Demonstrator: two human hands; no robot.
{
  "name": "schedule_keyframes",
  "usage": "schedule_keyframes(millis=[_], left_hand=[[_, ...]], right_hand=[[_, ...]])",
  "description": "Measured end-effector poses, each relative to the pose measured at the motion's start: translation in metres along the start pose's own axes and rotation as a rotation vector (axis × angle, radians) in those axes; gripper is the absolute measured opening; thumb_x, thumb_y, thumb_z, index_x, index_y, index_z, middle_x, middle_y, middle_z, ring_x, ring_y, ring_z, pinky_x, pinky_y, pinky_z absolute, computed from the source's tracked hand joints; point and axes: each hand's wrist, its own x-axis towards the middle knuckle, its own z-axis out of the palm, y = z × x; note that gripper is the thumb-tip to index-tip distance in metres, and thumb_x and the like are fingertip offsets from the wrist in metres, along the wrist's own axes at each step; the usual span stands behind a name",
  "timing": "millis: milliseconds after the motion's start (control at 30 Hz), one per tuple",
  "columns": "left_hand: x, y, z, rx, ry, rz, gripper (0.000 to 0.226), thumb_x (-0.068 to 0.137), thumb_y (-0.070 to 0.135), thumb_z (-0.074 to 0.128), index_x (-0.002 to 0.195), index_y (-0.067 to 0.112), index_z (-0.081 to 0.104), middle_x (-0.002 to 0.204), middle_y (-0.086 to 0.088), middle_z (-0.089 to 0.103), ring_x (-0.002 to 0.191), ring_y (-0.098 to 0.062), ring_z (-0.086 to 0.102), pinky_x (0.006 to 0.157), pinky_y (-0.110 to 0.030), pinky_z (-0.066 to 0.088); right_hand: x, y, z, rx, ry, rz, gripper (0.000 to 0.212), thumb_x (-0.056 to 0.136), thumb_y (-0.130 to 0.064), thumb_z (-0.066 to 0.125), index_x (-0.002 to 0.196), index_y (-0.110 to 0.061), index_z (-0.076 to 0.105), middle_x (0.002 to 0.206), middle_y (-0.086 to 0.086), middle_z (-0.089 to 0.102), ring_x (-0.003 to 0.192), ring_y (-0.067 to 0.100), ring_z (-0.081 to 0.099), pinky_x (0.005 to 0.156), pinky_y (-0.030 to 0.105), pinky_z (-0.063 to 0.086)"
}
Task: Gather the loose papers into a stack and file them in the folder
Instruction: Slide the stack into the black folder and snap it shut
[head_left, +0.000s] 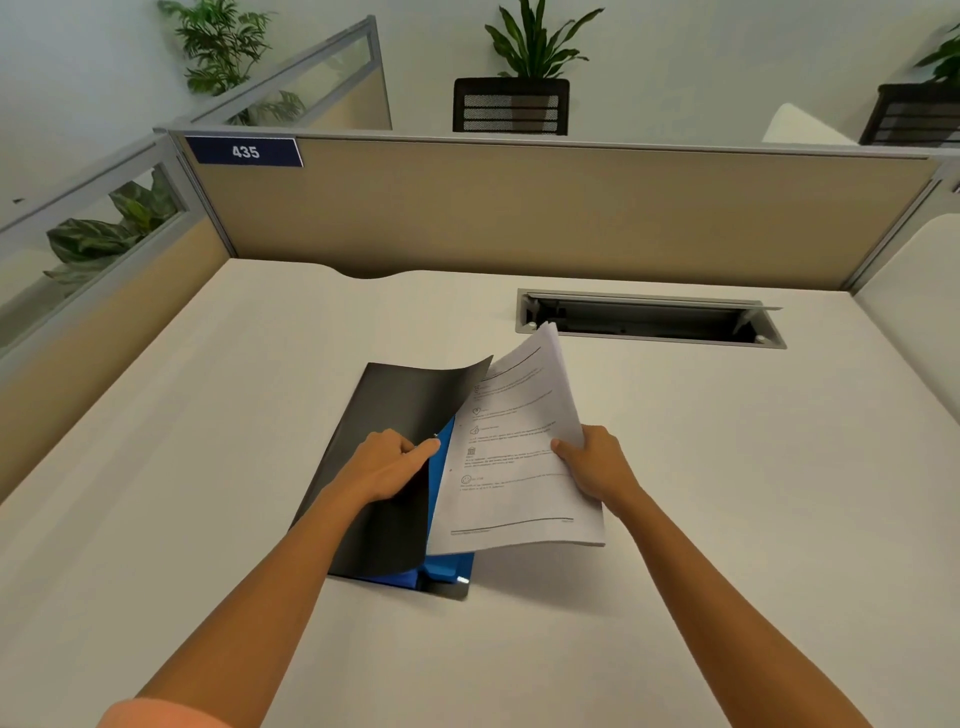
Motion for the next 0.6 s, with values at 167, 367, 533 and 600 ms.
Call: schedule_keyframes(millis=[167, 367, 533, 600], left_hand=[[-0.004, 0.005, 0.005, 0.048, 0.015, 0.007, 0.057, 0.092, 0.057, 0.052, 0.053, 0.015, 0.044, 0.050, -0.001, 0.047, 0.046, -0.013, 0.042, 0.052, -0.027, 0.042], [-0.009, 0.011, 0.009, 0.092, 0.069, 0.017, 0.064, 0.089, 0.058, 0.055, 0.066, -0.001, 0.065, 0.061, -0.018, 0.062, 0.052, -0.017, 0.051, 0.053, -0.031, 0.046], [-0.014, 0.019, 0.013, 0.112, 0.083, 0.038, 0.058, 0.089, 0.056, 0.056, 0.062, 0.005, 0.061, 0.050, -0.003, 0.050, 0.046, -0.012, 0.046, 0.050, -0.028, 0.045], [-0.015, 0.023, 0.016, 0.109, 0.077, 0.040, 0.058, 0.090, 0.055, 0.056, 0.065, 0.004, 0.063, 0.053, -0.003, 0.052, 0.048, -0.013, 0.049, 0.052, -0.028, 0.046]], right_hand=[[-0.012, 0.002, 0.017, 0.042, 0.024, -0.007, 0.035, 0.097, -0.023, 0.056, 0.125, -0.002, 0.062, 0.119, 0.015, 0.068, 0.090, 0.025, 0.062, 0.077, 0.031, 0.048], [-0.022, 0.001, 0.040, 0.104, 0.009, 0.002, 0.039, 0.097, -0.025, 0.057, 0.129, -0.002, 0.059, 0.124, 0.013, 0.067, 0.106, 0.031, 0.065, 0.084, 0.033, 0.052], [-0.023, -0.007, 0.054, 0.149, -0.015, 0.030, 0.041, 0.098, -0.028, 0.056, 0.132, -0.005, 0.055, 0.129, 0.014, 0.064, 0.109, 0.032, 0.064, 0.092, 0.042, 0.055], [-0.023, -0.010, 0.060, 0.157, -0.026, 0.041, 0.043, 0.099, -0.030, 0.055, 0.134, -0.007, 0.052, 0.131, 0.013, 0.062, 0.111, 0.032, 0.064, 0.092, 0.041, 0.054]])
